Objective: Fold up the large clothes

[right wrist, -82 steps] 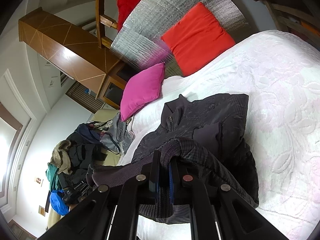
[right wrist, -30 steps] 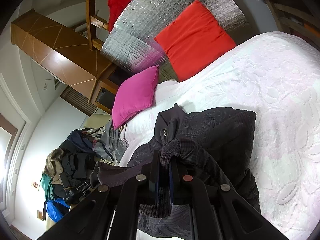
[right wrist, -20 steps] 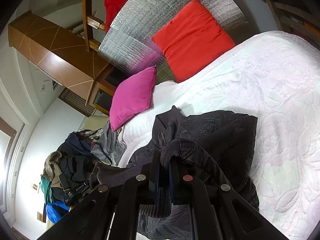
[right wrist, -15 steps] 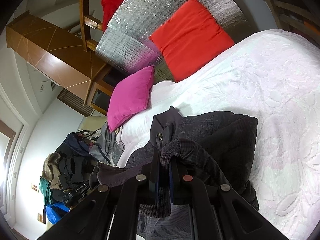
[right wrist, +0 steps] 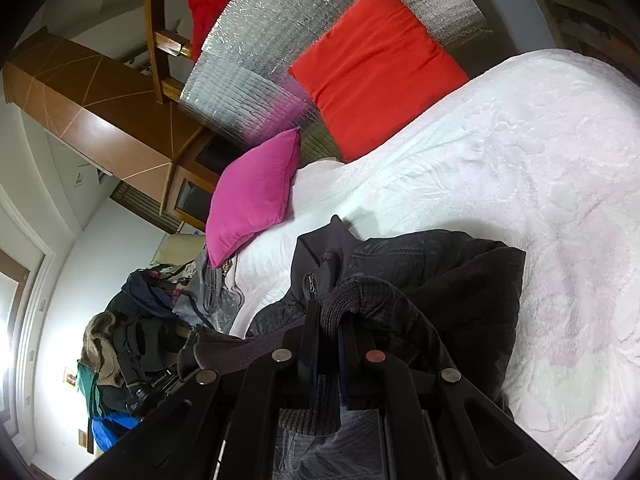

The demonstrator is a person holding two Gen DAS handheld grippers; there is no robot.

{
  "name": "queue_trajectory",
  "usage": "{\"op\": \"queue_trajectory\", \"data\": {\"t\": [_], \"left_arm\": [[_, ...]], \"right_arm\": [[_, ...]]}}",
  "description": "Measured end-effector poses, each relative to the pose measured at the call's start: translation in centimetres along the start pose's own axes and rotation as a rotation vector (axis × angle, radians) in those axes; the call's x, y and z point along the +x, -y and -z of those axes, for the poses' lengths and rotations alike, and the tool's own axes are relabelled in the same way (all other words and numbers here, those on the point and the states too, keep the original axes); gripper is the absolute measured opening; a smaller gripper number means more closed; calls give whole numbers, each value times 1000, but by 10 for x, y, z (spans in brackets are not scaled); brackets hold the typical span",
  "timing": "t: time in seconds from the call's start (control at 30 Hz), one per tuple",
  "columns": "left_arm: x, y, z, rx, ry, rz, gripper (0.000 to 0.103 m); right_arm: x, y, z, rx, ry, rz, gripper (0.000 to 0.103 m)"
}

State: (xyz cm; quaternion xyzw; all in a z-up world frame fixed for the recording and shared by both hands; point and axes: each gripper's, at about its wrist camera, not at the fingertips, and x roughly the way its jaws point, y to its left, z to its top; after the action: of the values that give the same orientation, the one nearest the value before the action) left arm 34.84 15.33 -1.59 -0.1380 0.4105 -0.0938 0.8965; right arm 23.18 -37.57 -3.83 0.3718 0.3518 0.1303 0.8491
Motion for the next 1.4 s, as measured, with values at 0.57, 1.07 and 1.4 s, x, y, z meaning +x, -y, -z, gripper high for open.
{"op": "queue_trajectory", "data": {"t": [0.57,1.07,1.4], "left_arm": [[25,6,-14,37,-2,-11,8],[55,-2,-21,9,-35,-12,8],[71,1,-30,17,-44,-11,8]], "right_arm": [[29,16,-17,26,-29,48,7],[53,29,-28,48,-46,77,7],[60,35,-34,53,-48,94,7]]}}
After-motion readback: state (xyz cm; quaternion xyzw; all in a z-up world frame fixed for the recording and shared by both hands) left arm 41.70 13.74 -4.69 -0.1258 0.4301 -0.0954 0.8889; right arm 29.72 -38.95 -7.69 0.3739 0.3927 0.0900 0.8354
